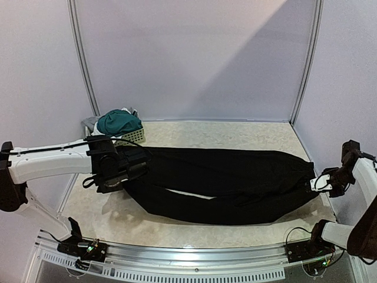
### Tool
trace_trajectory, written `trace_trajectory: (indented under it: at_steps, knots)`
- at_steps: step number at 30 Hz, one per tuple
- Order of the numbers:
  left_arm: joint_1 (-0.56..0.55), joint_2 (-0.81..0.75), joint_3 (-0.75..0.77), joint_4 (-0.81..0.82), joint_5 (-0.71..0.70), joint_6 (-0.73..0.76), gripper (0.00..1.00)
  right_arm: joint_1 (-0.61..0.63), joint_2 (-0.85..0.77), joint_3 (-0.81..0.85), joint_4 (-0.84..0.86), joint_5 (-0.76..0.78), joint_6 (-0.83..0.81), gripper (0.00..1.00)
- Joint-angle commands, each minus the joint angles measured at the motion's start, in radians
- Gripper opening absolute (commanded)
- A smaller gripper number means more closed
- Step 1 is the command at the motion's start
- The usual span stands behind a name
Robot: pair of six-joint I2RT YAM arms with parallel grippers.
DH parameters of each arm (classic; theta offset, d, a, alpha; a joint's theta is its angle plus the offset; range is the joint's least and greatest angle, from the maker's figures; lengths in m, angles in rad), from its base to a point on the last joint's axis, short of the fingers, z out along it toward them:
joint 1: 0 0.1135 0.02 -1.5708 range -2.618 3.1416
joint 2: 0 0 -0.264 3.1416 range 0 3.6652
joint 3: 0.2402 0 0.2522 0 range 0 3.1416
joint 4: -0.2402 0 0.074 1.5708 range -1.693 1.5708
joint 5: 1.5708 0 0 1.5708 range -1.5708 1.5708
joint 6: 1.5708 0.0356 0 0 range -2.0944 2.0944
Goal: Fold and stack the mixed laundry pile
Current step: Pick up the flattened trousers from the center of the board, then fold the flattened trousers at the center of the board.
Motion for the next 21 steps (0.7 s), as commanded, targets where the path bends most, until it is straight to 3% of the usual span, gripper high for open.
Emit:
trace_trajectory:
  at_steps: [1,6,11,17,21]
  knots:
    - [0.019,-0.066,0.013,-0.22,-0.095,-0.035,0.0,0.002,-0.04,0.108,-0.233,-0.07,0.024,0.0]
    - [0.065,-0.118,0.038,-0.237,-0.15,-0.052,0.0,-0.049,0.09,0.29,-0.327,-0.109,0.099,0.0]
    - [0.13,-0.122,0.053,-0.15,-0.169,0.053,0.0,-0.059,0.254,0.456,-0.378,-0.159,0.17,0.0]
    - [0.239,-0.063,0.091,0.005,-0.162,0.174,0.0,-0.06,0.423,0.634,-0.439,-0.222,0.281,0.0]
    - [0.253,-0.003,0.135,0.033,-0.146,0.18,0.0,-0.059,0.541,0.694,-0.456,-0.244,0.335,0.0]
